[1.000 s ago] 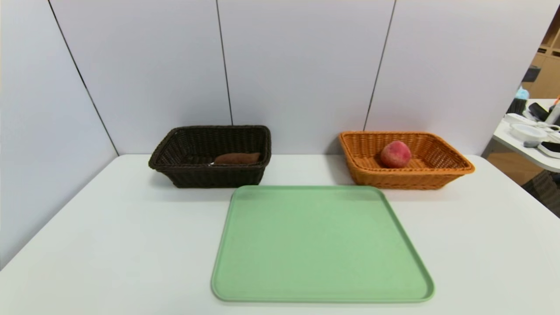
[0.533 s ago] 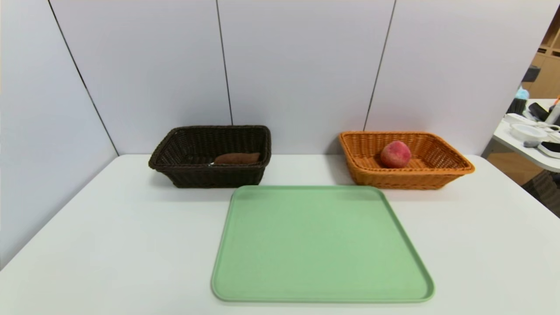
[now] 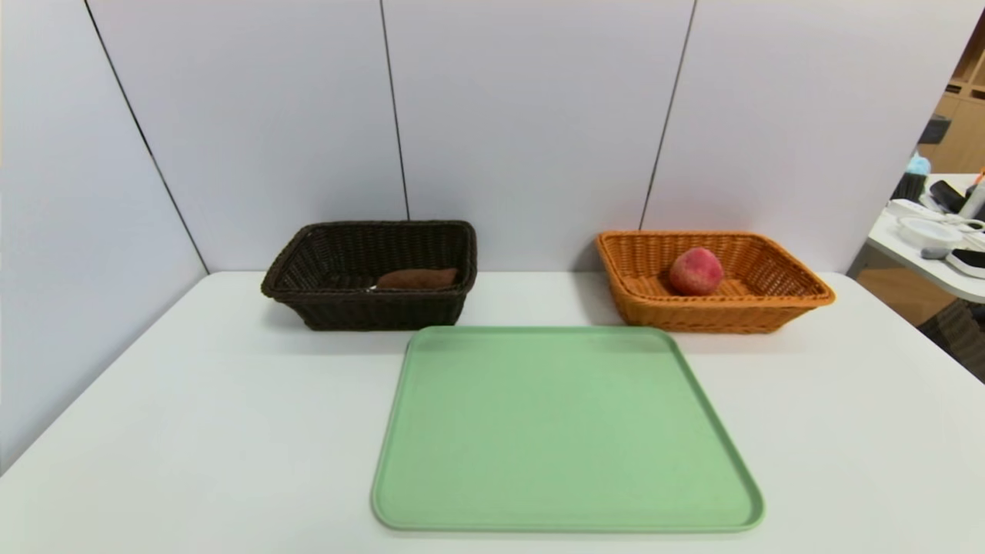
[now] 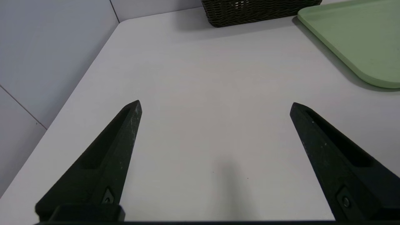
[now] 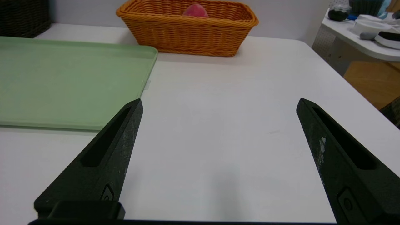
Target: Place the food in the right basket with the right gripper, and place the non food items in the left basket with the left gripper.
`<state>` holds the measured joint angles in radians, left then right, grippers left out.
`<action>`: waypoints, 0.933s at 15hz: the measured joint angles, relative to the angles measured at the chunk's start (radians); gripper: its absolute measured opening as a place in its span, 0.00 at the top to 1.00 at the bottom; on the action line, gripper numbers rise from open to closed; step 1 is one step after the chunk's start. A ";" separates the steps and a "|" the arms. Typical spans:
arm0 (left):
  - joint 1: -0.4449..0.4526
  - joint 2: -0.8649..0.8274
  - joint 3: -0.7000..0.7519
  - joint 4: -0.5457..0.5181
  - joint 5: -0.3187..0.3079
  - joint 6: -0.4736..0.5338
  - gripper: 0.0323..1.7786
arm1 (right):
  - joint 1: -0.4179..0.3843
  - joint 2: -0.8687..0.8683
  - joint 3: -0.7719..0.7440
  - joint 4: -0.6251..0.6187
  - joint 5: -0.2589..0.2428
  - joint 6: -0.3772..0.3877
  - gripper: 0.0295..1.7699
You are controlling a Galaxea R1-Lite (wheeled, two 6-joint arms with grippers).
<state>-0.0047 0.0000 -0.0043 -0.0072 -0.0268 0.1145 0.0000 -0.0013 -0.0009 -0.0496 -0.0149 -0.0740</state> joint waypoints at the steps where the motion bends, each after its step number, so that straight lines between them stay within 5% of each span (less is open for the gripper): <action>1: 0.000 0.000 0.001 0.001 0.001 -0.008 0.05 | 0.000 0.000 0.000 0.014 0.005 0.006 0.04; 14: 0.000 0.000 0.003 0.006 0.005 -0.013 0.05 | 0.000 0.000 0.000 0.055 0.012 0.029 0.04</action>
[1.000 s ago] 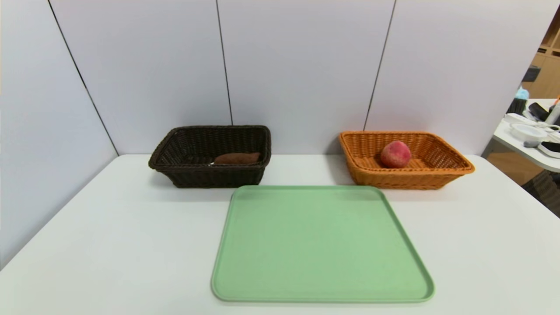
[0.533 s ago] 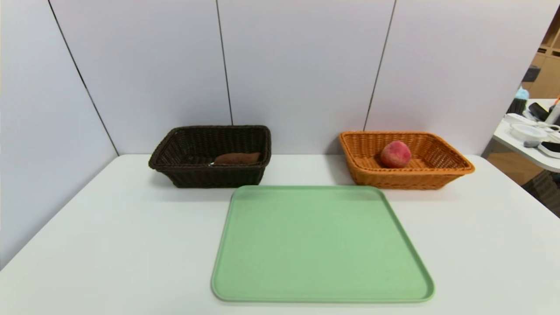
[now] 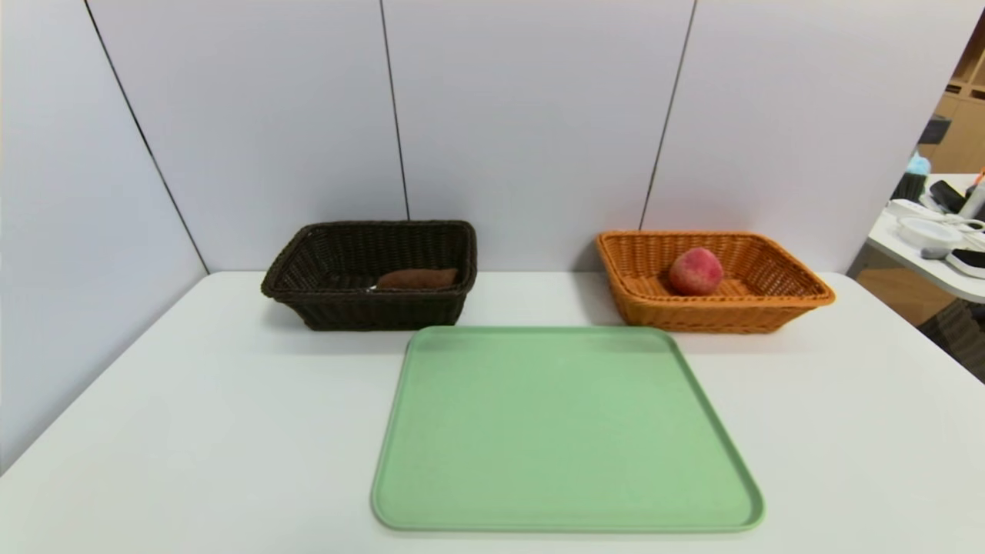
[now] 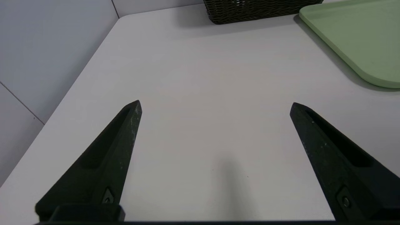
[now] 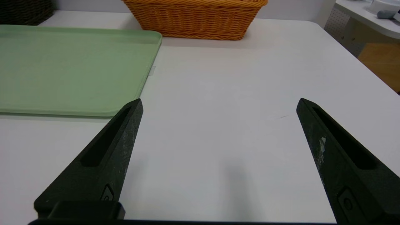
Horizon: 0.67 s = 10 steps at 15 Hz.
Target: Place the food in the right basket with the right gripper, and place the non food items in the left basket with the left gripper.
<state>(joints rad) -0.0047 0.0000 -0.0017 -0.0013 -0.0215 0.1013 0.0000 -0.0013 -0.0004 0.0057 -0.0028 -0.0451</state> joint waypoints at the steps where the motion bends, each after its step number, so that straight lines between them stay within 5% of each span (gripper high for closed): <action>1: 0.000 0.000 0.000 0.000 0.000 0.000 0.05 | 0.000 0.000 0.000 0.000 0.000 0.001 0.04; 10: 0.000 0.000 0.000 0.000 0.000 0.000 0.05 | 0.000 0.000 0.000 0.002 0.000 0.002 0.04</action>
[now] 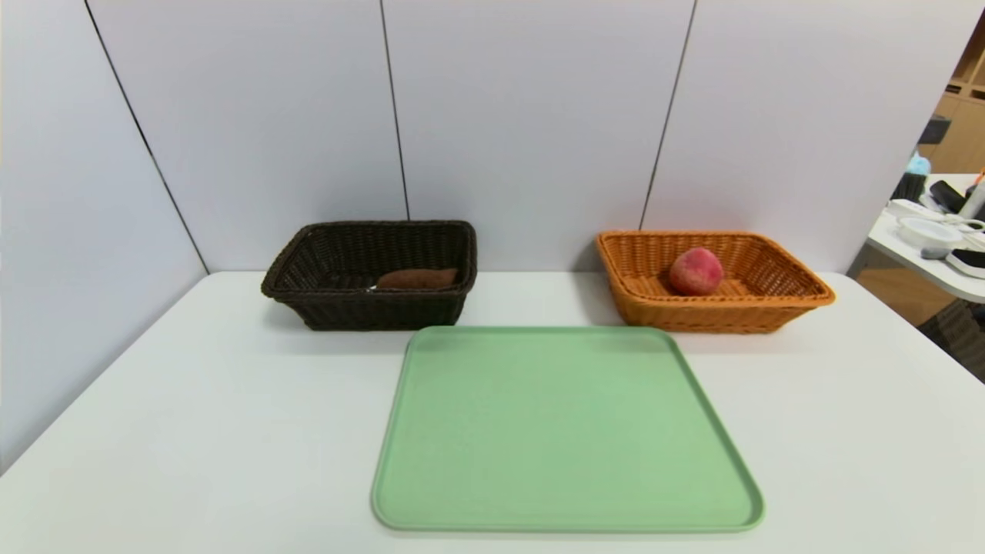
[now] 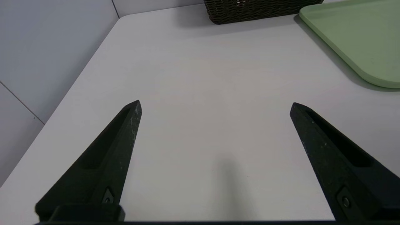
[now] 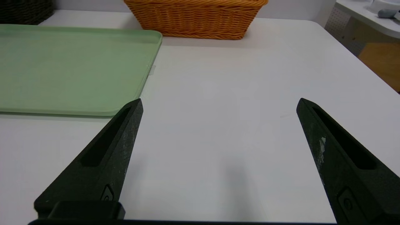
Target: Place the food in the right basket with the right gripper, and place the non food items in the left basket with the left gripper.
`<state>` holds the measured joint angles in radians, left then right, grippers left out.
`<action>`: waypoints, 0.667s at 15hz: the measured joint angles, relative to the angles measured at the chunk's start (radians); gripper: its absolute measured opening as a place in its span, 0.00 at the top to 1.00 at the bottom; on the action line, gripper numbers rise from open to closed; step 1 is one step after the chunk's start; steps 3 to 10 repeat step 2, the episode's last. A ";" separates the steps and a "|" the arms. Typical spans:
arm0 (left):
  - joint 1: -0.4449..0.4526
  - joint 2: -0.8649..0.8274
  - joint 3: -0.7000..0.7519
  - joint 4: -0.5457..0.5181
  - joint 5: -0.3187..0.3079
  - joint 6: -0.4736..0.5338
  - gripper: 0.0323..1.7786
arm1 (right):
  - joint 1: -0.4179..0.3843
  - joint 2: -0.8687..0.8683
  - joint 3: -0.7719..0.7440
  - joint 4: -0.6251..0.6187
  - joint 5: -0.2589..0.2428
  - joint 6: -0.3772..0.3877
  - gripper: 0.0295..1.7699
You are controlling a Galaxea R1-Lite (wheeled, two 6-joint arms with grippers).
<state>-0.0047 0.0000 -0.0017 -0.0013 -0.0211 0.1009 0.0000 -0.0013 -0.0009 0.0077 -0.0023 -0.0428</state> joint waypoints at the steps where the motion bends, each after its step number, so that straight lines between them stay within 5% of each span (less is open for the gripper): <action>1: 0.000 0.000 0.000 0.000 0.000 0.000 0.05 | 0.000 0.000 0.000 -0.001 -0.004 0.005 0.04; 10: 0.000 0.000 0.000 0.000 0.000 0.000 0.05 | 0.000 0.000 0.000 -0.001 -0.006 0.014 0.04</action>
